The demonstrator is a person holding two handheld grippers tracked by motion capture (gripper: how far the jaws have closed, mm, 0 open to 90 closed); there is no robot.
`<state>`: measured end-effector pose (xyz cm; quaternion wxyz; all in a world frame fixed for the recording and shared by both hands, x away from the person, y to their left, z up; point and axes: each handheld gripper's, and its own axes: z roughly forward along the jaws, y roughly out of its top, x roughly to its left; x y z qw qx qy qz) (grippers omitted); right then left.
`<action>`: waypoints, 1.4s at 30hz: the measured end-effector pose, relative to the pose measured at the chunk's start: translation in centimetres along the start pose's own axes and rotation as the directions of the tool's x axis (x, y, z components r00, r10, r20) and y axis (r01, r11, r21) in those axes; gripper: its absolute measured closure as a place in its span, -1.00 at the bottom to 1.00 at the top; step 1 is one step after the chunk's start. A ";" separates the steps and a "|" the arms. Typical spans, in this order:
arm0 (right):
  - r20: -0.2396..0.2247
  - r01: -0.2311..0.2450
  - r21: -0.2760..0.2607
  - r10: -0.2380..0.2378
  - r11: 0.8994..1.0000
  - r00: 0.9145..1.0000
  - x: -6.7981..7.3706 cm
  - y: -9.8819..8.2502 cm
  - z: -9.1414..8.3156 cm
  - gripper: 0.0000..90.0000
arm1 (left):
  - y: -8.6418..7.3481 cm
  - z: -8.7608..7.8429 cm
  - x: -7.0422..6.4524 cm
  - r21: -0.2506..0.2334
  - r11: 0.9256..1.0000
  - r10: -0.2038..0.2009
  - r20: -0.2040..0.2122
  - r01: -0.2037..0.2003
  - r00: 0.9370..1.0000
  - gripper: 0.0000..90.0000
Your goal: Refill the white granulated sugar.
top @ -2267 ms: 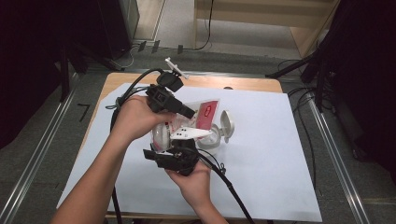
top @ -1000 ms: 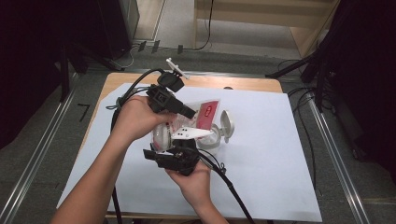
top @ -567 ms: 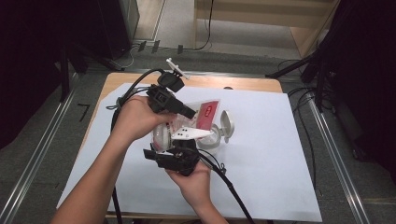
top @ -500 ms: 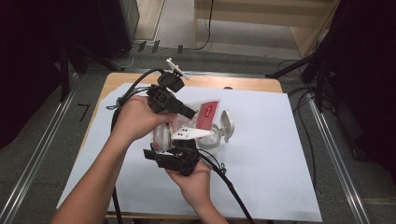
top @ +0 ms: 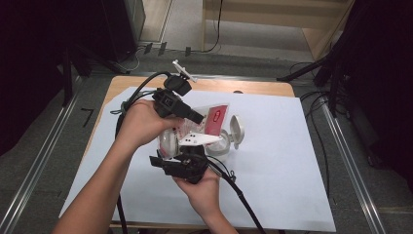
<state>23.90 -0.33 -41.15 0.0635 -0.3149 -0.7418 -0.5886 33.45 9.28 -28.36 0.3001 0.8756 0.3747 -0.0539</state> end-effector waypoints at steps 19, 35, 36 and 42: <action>0.002 -0.011 0.019 0.010 1.000 1.000 0.0 0.4 0.0 0.42 | 0.2 0.0 1.0 0.017 1.000 -0.017 0.027 0.017 0.999 0.92; 0.023 0.015 0.013 -0.015 1.000 1.000 0.2 0.6 0.2 0.41 | 0.6 0.1 0.9 0.010 1.000 -0.023 0.014 0.023 1.000 0.92; 0.023 0.011 0.013 -0.011 1.000 1.000 0.1 0.7 0.2 0.41 | 0.6 0.1 0.9 0.008 1.000 -0.022 0.012 0.022 1.000 0.91; 0.022 0.007 0.004 -0.007 1.000 1.000 -0.1 0.8 0.2 0.42 | 0.9 0.1 0.7 0.005 1.000 -0.020 -0.005 0.020 1.000 0.91</action>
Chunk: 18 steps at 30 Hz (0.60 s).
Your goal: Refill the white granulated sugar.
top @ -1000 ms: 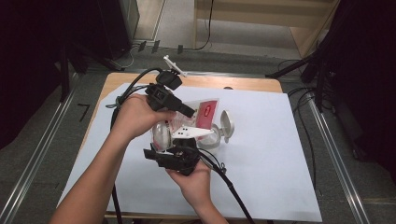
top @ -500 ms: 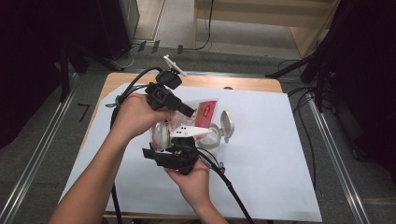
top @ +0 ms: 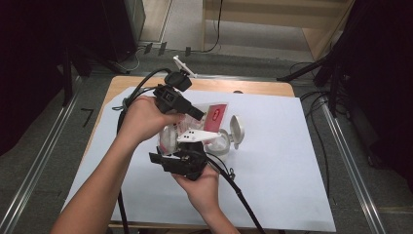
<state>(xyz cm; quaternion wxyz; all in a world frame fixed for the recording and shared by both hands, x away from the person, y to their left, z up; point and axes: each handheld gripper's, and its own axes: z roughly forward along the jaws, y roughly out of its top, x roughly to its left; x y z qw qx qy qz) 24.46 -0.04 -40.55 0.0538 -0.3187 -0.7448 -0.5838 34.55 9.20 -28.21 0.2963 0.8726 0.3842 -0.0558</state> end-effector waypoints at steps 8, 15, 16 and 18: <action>-0.004 -0.005 -0.004 0.005 1.000 1.000 -0.4 0.4 -0.1 0.40 | 0.5 0.0 -0.3 0.000 1.000 0.016 -0.029 -0.016 0.999 0.92; -0.005 -0.016 -0.012 0.016 1.000 1.000 -0.5 0.5 0.1 0.35 | 0.6 0.0 -0.3 0.004 1.000 0.024 -0.039 -0.023 0.999 0.92; -0.004 -0.014 -0.013 0.014 1.000 1.000 -0.5 0.5 0.1 0.35 | 0.6 0.0 -0.4 -0.002 1.000 0.021 -0.037 -0.021 0.999 0.92; 0.002 -0.007 -0.013 0.007 1.000 1.000 -0.4 0.5 0.1 0.35 | 0.5 -0.1 -0.4 -0.006 1.000 0.022 -0.037 -0.022 0.999 0.92</action>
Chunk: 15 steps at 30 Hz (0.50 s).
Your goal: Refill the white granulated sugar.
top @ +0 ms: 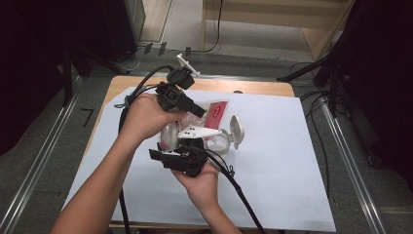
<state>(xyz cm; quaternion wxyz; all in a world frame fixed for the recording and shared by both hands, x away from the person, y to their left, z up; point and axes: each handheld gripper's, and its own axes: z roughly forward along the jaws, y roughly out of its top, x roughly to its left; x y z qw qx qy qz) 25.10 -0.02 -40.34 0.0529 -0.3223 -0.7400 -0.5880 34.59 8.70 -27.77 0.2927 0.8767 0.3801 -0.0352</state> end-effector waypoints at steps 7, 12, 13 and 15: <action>0.003 -0.001 -0.001 0.001 1.000 1.000 0.1 0.3 0.0 0.41 | 0.3 -0.1 -0.2 0.012 1.000 0.011 -0.010 -0.011 1.000 0.92; 0.001 -0.007 -0.005 0.007 1.000 1.000 0.0 0.2 -0.2 0.41 | 0.5 0.2 -0.3 0.017 1.000 0.008 -0.012 -0.007 1.000 0.92; -0.003 -0.011 -0.006 0.011 1.000 1.000 -0.1 0.1 -0.3 0.41 | 0.5 0.3 -0.4 0.019 1.000 0.007 -0.016 -0.007 1.000 0.91; -0.005 -0.008 -0.008 0.008 1.000 1.000 -0.1 0.0 -0.3 0.41 | 0.3 0.2 -0.6 0.017 1.000 0.013 -0.014 -0.013 1.000 0.91</action>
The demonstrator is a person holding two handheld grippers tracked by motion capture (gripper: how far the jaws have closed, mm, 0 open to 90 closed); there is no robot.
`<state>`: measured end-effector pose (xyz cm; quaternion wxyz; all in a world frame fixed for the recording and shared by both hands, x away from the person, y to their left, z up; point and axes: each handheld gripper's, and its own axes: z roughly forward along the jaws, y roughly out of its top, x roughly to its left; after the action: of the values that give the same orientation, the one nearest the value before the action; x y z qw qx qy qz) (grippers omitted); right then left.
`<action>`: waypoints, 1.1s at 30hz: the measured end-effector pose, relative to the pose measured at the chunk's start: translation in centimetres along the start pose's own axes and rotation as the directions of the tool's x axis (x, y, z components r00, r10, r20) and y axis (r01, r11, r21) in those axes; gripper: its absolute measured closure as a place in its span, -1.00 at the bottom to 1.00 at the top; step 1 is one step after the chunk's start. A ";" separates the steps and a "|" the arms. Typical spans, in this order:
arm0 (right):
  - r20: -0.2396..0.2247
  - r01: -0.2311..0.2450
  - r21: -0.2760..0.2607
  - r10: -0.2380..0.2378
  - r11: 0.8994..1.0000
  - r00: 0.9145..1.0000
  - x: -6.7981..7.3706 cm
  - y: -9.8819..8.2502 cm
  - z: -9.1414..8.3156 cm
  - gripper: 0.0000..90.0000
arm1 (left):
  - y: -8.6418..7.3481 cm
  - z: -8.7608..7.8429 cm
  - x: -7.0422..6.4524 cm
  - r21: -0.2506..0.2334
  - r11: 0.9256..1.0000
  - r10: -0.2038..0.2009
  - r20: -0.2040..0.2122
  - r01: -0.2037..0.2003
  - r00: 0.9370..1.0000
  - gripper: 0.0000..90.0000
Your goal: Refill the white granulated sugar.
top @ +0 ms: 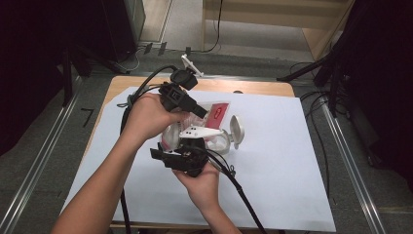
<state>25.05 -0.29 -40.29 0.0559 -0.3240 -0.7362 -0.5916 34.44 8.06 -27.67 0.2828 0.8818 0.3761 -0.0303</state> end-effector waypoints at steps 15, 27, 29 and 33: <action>0.016 0.051 0.040 -0.052 0.998 0.999 0.6 -0.6 0.3 0.41 | -1.4 -0.2 0.5 -0.036 0.999 -0.021 0.031 0.022 0.999 0.91; 0.011 0.047 0.038 -0.047 0.998 0.999 0.6 -0.7 0.2 0.41 | -1.4 -0.2 0.6 -0.027 0.999 -0.029 0.039 0.030 0.999 0.91; 0.009 0.045 0.038 -0.045 0.998 0.999 0.6 -0.6 0.2 0.42 | -1.3 -0.2 0.6 -0.024 0.999 -0.036 0.045 0.037 0.998 0.91; 0.009 0.044 0.037 -0.045 0.998 0.999 0.6 -0.6 0.2 0.42 | -1.3 -0.1 0.5 -0.028 0.999 -0.031 0.041 0.032 0.999 0.91</action>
<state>24.26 0.06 -40.57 0.0452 -0.3091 -0.7543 -0.5774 33.93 9.18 -28.30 0.3023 0.8710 0.3844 -0.0472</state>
